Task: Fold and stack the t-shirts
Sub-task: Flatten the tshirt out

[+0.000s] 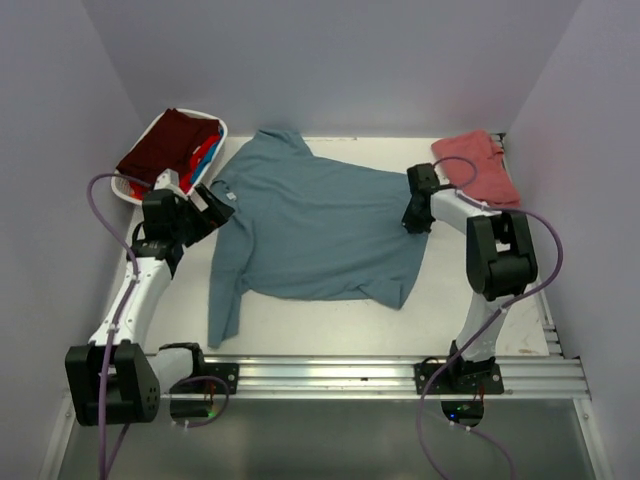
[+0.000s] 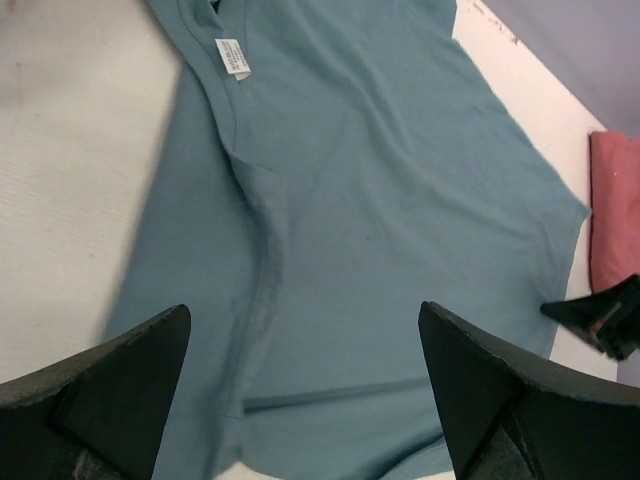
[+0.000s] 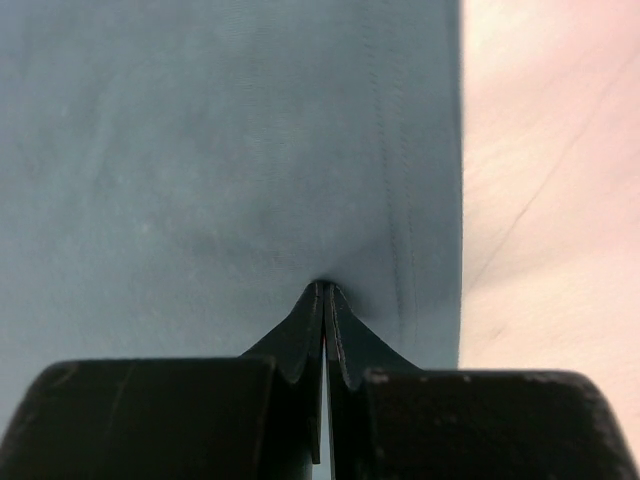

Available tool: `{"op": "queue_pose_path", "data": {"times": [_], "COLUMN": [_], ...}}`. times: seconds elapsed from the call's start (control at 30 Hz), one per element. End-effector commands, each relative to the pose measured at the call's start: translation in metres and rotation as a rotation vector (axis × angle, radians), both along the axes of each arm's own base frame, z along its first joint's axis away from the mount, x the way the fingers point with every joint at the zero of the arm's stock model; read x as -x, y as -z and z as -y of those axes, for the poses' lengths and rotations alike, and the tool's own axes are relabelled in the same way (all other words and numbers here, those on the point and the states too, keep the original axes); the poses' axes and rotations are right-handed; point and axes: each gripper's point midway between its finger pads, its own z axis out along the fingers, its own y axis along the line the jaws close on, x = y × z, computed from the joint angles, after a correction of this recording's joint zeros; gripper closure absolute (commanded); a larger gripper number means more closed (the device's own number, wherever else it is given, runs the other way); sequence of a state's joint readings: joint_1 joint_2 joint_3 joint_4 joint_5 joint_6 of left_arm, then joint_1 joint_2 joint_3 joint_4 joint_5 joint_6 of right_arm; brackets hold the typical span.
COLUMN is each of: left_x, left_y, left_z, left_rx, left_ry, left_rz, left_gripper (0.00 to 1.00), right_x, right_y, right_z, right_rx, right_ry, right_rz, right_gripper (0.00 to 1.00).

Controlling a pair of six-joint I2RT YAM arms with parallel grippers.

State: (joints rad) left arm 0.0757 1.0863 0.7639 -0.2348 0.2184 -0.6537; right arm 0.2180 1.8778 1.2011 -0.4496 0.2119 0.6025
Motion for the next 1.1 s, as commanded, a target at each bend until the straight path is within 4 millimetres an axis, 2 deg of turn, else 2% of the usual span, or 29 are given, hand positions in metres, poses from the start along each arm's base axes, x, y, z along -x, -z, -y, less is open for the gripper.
{"op": "queue_pose_path", "data": {"times": [0.0, 0.03, 0.07, 0.1, 0.13, 0.17, 0.2, 0.23, 0.3, 0.33, 0.37, 0.4, 0.43, 0.47, 0.5, 0.53, 0.57, 0.6, 0.63, 0.67, 0.7, 0.73, 0.77, 0.8, 0.87, 0.93, 1.0, 1.07], "left_x": [-0.019, -0.021, -0.024, -0.027, -0.028, -0.031, -0.033, -0.036, -0.041, -0.043, -0.047, -0.049, -0.052, -0.052, -0.052, -0.051, -0.05, -0.048, -0.045, -0.04, -0.037, -0.032, -0.031, -0.029, -0.025, -0.024, -0.027, -0.034], "left_y": [-0.017, -0.01, -0.012, -0.01, -0.003, -0.005, -0.003, 0.006, 0.005, 0.012, 0.007, 0.008, 0.009, 0.011, 0.012, 0.014, 0.015, 0.017, 0.021, 0.027, 0.031, 0.038, 0.043, 0.049, 0.066, 0.084, 0.093, 0.115], "left_z": [0.021, 0.026, 0.029, 0.029, 0.043, 0.046, 0.051, 0.059, 0.07, 0.08, 0.086, 0.092, 0.104, 0.109, 0.114, 0.121, 0.124, 0.127, 0.129, 0.129, 0.129, 0.128, 0.124, 0.12, 0.117, 0.112, 0.113, 0.118], "left_rx": [-0.017, -0.021, -0.026, -0.032, -0.034, -0.047, -0.056, -0.073, -0.095, -0.105, -0.115, -0.121, -0.13, -0.135, -0.136, -0.146, -0.154, -0.159, -0.184, -0.195, -0.196, -0.206, -0.212, -0.22, -0.22, -0.237, -0.231, -0.224], "left_ry": [0.123, 0.136, 0.146, 0.148, 0.187, 0.202, 0.218, 0.238, 0.268, 0.293, 0.307, 0.319, 0.341, 0.35, 0.355, 0.36, 0.357, 0.353, 0.338, 0.33, 0.315, 0.308, 0.277, 0.254, 0.223, 0.192, 0.17, 0.156], "left_rz": [0.094, 0.076, 0.085, 0.085, 0.066, 0.071, 0.062, 0.033, 0.025, 0.007, 0.014, 0.012, 0.011, 0.007, 0.002, -0.003, -0.011, -0.018, -0.028, -0.057, -0.075, -0.097, -0.113, -0.125, -0.172, -0.214, -0.225, -0.258], "left_gripper": [0.0, 0.0, 0.0, 0.0, 0.0, 0.0, 0.0, 0.01, 0.05, 0.08, 0.16, 0.19, 0.22, 0.28, 0.3, 0.33, 0.35, 0.37, 0.38, 0.43, 0.46, 0.48, 0.55, 0.58, 0.66, 0.67, 0.67, 0.65], "right_x": [-0.013, -0.035, -0.039, -0.049, -0.076, -0.085, -0.108, -0.119, -0.137, -0.154, -0.165, -0.174, -0.18, -0.184, -0.193, -0.181, -0.176, -0.178, -0.16, -0.151, -0.138, -0.131, -0.122, -0.109, -0.095, -0.078, -0.067, -0.055], "right_y": [0.011, 0.0, 0.01, 0.009, -0.006, -0.007, -0.012, -0.015, -0.019, -0.028, -0.035, -0.043, -0.058, -0.069, -0.086, -0.082, -0.118, -0.141, -0.124, -0.153, -0.142, -0.144, -0.16, -0.146, -0.149, -0.15, -0.154, -0.151], "right_z": [0.063, 0.067, 0.068, 0.066, 0.066, 0.06, 0.055, 0.053, 0.042, 0.035, 0.03, 0.017, 0.011, 0.006, 0.0, -0.002, -0.006, -0.007, -0.006, -0.007, -0.006, -0.008, -0.008, -0.008, -0.02, -0.027, -0.032, -0.039], "right_rx": [0.15, 0.141, 0.143, 0.139, 0.131, 0.113, 0.098, 0.09, 0.045, 0.025, 0.006, -0.043, -0.053, -0.065, -0.079, -0.085, -0.096, -0.107, -0.116, -0.128, -0.136, -0.148, -0.157, -0.159, -0.189, -0.191, -0.196, -0.195], "right_ry": [0.172, 0.182, 0.18, 0.171, 0.168, 0.152, 0.14, 0.127, 0.086, 0.049, 0.025, -0.023, -0.071, -0.101, -0.13, -0.149, -0.163, -0.166, -0.161, -0.166, -0.161, -0.16, -0.16, -0.156, -0.185, -0.206, -0.223, -0.251], "right_rz": [-0.051, -0.012, -0.045, -0.039, 0.015, 0.016, 0.045, 0.058, 0.081, 0.119, 0.157, 0.195, 0.242, 0.282, 0.359, 0.358, 0.44, 0.528, 0.502, 0.563, 0.541, 0.542, 0.569, 0.537, 0.546, 0.547, 0.547, 0.524], "right_gripper": [1.0, 1.0, 1.0, 1.0, 1.0, 1.0, 1.0, 1.0, 1.0, 1.0, 1.0, 1.0, 1.0, 1.0, 1.0, 1.0, 1.0, 1.0, 1.0, 1.0, 1.0, 1.0, 1.0, 1.0, 1.0, 1.0, 1.0, 1.0]}}
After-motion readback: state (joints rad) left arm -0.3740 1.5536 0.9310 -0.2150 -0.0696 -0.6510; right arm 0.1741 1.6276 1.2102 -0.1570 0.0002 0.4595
